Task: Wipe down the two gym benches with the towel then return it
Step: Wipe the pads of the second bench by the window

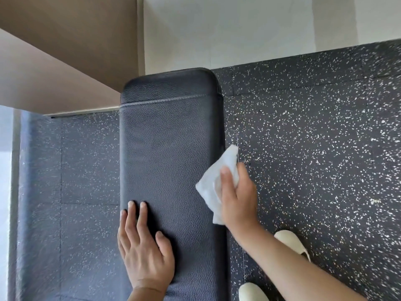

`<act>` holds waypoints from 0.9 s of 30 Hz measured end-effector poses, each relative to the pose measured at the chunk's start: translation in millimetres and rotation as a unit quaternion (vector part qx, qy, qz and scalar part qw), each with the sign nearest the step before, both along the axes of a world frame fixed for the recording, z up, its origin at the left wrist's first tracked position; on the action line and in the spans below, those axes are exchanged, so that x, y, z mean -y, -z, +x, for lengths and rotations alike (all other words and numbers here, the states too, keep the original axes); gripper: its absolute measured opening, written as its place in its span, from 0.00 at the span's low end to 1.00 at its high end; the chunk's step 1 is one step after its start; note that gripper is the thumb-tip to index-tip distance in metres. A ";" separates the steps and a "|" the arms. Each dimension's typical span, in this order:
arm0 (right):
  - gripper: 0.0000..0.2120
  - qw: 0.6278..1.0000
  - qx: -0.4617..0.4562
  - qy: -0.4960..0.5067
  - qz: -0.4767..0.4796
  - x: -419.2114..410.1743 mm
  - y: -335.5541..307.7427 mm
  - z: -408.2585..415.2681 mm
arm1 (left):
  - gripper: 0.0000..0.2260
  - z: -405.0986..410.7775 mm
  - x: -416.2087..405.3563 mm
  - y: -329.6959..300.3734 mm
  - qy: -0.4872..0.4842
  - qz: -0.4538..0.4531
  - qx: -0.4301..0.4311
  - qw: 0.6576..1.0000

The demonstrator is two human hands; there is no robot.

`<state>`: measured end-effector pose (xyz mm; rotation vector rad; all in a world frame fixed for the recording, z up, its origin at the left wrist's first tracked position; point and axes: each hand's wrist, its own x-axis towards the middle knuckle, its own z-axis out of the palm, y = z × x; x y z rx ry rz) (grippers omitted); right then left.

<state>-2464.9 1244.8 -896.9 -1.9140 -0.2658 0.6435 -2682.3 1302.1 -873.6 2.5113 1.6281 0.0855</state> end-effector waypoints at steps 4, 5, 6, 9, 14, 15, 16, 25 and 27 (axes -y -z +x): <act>0.18 0.999 -0.006 0.045 -0.013 -76.3 -0.4 69.0 | 0.34 1.1 0.1 -0.7 0.000 0.002 0.001 1.000; 0.17 0.999 -0.004 0.051 -0.017 -90.9 -0.3 83.9 | 0.34 1.2 0.2 -0.7 -0.001 0.002 0.001 1.000; 0.17 0.998 -0.001 0.053 -0.019 -100.8 0.1 94.3 | 0.34 0.8 0.4 -0.8 -0.001 0.002 0.001 1.000; 0.18 0.999 -0.010 0.052 -0.009 -99.8 0.6 95.9 | 0.34 0.5 1.0 -0.1 -0.001 0.002 0.003 1.000; 0.23 0.999 -0.024 0.035 0.011 -30.8 1.7 29.3 | 0.34 1.8 0.4 0.0 -0.002 0.003 0.012 1.000; 0.23 0.999 -0.025 0.031 0.010 -13.3 2.5 12.2 | 0.33 2.0 0.2 -0.6 0.001 0.002 0.013 1.000; 0.22 0.999 -0.027 0.029 0.008 3.0 2.8 -4.1 | 0.33 1.9 0.2 -1.3 0.004 0.000 0.013 1.000; 0.18 0.996 -0.068 0.051 0.002 5.9 2.5 -10.9 | 0.32 -0.9 0.4 1.0 0.005 0.010 0.011 1.000; 0.16 0.995 -0.076 0.064 0.005 -19.4 2.7 13.8 | 0.32 -0.5 1.0 1.1 0.006 0.014 0.013 1.000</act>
